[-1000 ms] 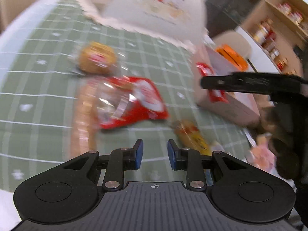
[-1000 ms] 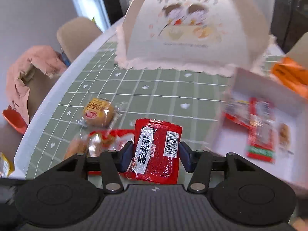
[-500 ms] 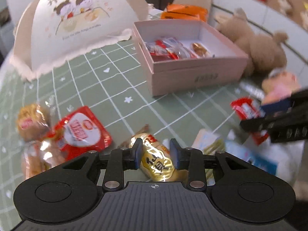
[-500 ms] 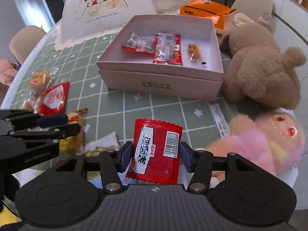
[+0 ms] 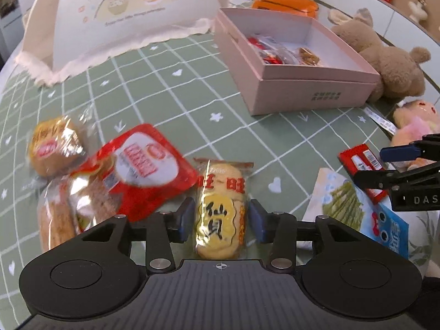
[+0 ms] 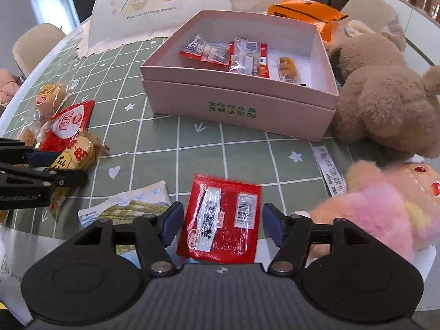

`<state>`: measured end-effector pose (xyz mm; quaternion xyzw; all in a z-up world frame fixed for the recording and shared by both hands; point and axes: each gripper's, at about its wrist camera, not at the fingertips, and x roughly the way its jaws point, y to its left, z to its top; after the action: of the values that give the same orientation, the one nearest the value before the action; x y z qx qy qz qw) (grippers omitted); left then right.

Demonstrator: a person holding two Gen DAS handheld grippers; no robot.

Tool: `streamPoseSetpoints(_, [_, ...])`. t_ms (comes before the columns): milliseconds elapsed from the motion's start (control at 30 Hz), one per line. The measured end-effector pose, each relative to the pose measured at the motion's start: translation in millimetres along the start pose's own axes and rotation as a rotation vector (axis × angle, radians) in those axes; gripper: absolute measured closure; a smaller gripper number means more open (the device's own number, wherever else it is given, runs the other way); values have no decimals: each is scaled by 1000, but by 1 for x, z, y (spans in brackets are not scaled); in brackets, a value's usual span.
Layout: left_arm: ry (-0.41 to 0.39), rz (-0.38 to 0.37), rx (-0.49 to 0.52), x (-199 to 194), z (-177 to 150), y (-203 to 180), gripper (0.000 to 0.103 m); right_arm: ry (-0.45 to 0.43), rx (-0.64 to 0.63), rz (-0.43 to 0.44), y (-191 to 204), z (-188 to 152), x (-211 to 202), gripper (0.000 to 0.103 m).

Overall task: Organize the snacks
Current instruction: 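Grasp the yellow rice cracker with the left gripper while the right grasps the red sauce packet, then carry both snacks over the pink box and open both grippers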

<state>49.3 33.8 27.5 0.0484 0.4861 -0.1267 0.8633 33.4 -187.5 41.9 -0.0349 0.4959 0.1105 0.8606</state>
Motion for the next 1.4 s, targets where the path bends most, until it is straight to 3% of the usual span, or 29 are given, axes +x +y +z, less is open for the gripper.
streamPoseSetpoints(100, [10,-33,7,3,4,-4,60,20,24,15,-9,-4,5,31])
streamPoseSetpoints(167, [19,-84,-23,4,4,-2,62,15,17,6,-10,-6,3,36])
streamPoseSetpoints(200, [20,-101,-34,3,3,-1,63,15,5,-2,-9,-5,1,49])
streamPoseSetpoints(267, [5,-102,-40,-2,0,-4,63,15,-1,17,-9,-3,-4,61])
streamPoseSetpoints(333, [-29,-94,-17,-17,0,-10,63,15,3,41,-12,1,-14,88])
streamPoseSetpoints(367, [-52,-99,-7,-27,3,-13,63,5,8,49,-14,4,-20,91])
streamPoseSetpoints(533, [-187,-118,49,-79,28,-23,63,-83,-10,84,-22,12,-45,90])
streamPoseSetpoints(567, [-201,-122,45,-85,34,-23,63,-85,-6,83,-23,12,-44,88])
streamPoseSetpoints(600, [-205,-125,35,-87,38,-22,63,-76,1,77,-24,12,-41,79])
streamPoseSetpoints(633, [-204,-126,20,-87,40,-21,63,-68,13,69,-25,11,-37,65])
streamPoseSetpoints(700, [-187,-127,-15,-80,40,-18,63,-70,22,69,-23,7,-29,52])
streamPoseSetpoints(833, [-115,-165,-77,-59,25,-18,63,-41,-46,-7,-10,-4,1,47])
streamPoseSetpoints(867, [-102,-169,-85,-57,21,-18,63,-67,-44,-12,-8,-6,0,43])
streamPoseSetpoints(900, [-93,-168,-89,-54,17,-18,63,-59,-50,2,-6,-7,1,33])
streamPoseSetpoints(1000, [-73,-161,-127,-51,6,-12,63,-32,-91,67,5,-10,5,31])
streamPoseSetpoints(1100, [-63,-156,-154,-48,1,-6,63,-39,-107,39,10,-9,12,21])
streamPoseSetpoints(1167, [-63,-155,-153,-49,0,-5,63,-35,-92,37,7,-6,13,23])
streamPoseSetpoints(1233, [-68,-162,-147,-53,2,-6,63,-15,-116,31,7,-3,7,50])
streamPoseSetpoints(1267, [-75,-172,-144,-57,5,-8,63,7,-118,26,6,-1,4,54])
streamPoseSetpoints(1400, [-173,-253,-105,-90,37,-16,63,-29,-69,50,-8,5,-33,56])
